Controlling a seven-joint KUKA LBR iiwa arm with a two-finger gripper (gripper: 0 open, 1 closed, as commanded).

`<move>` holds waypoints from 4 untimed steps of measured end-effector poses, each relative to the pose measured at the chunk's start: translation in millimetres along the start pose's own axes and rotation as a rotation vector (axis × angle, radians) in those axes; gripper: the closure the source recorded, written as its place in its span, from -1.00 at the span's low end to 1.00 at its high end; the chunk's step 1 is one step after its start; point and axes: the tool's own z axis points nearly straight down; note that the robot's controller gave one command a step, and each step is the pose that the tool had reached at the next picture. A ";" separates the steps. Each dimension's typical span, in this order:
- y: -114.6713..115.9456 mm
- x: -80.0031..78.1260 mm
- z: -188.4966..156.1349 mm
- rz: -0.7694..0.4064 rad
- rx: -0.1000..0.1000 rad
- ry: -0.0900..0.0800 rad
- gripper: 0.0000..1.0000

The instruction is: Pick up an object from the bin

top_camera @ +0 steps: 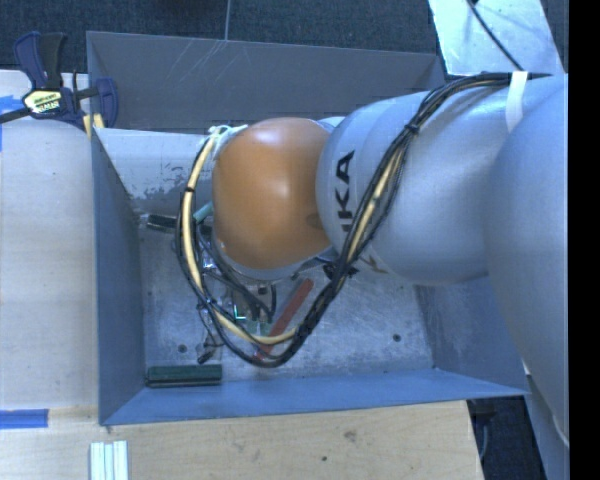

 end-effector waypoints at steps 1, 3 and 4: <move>-19.4 5.7 109.3 -0.369 -0.002 -0.018 -1.00; -19.2 6.0 108.7 -0.367 -0.003 -0.018 -1.00; -21.6 8.2 108.4 -0.366 0.003 -0.004 1.00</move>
Offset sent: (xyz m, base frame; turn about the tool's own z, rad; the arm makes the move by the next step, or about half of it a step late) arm -0.0102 -0.0194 -0.1106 -0.3703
